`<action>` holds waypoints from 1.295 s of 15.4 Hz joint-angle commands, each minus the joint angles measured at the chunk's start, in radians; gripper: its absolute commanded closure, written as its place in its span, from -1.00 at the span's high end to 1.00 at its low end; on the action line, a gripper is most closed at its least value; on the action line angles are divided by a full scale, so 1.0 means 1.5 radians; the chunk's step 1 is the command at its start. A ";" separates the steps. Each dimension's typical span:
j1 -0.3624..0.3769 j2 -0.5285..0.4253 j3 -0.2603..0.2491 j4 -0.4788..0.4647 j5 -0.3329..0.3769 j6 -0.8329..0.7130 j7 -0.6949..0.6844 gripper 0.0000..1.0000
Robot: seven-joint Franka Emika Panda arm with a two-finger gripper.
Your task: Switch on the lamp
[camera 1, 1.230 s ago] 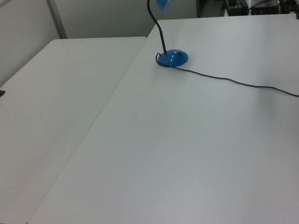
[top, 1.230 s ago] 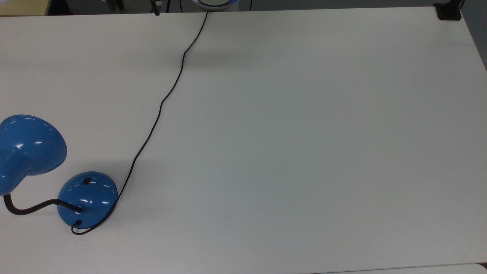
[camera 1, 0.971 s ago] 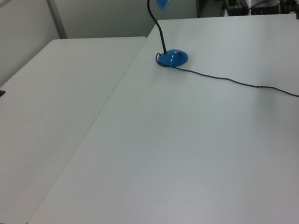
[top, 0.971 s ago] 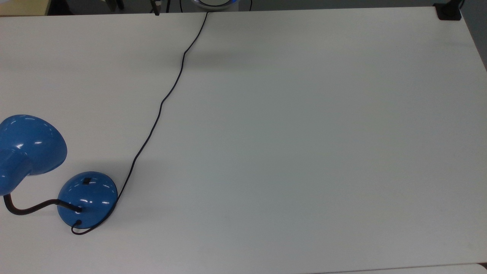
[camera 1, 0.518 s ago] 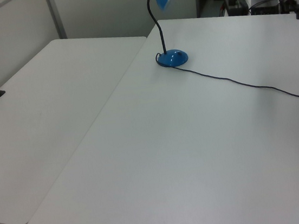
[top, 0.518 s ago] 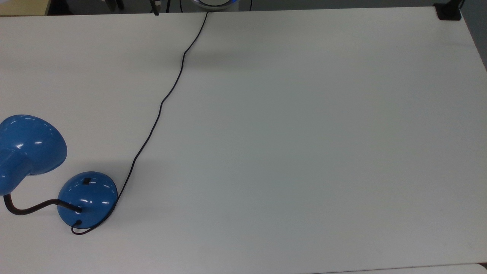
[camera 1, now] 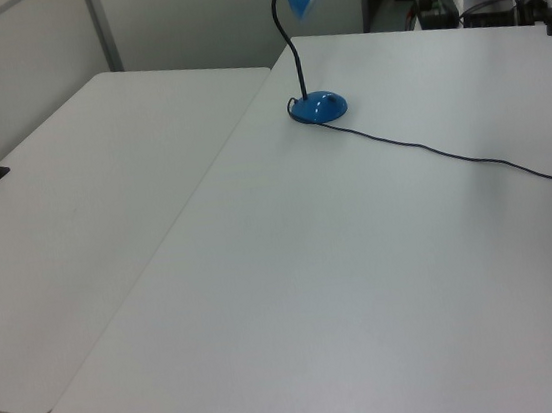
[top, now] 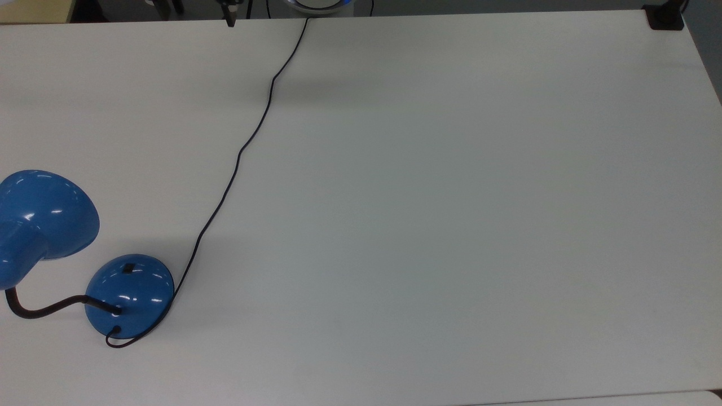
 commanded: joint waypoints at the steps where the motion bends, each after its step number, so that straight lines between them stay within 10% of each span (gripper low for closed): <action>1: -0.006 0.021 -0.002 0.006 -0.006 0.050 -0.037 1.00; 2: -0.014 0.029 -0.002 0.006 -0.003 0.065 -0.044 0.98; 6: -0.028 0.077 -0.002 0.006 0.001 0.156 -0.104 -0.85; 7: -0.033 0.093 -0.002 0.006 0.002 0.189 -0.117 -1.00; 20: -0.096 0.335 0.006 0.044 0.049 0.594 -0.149 -1.00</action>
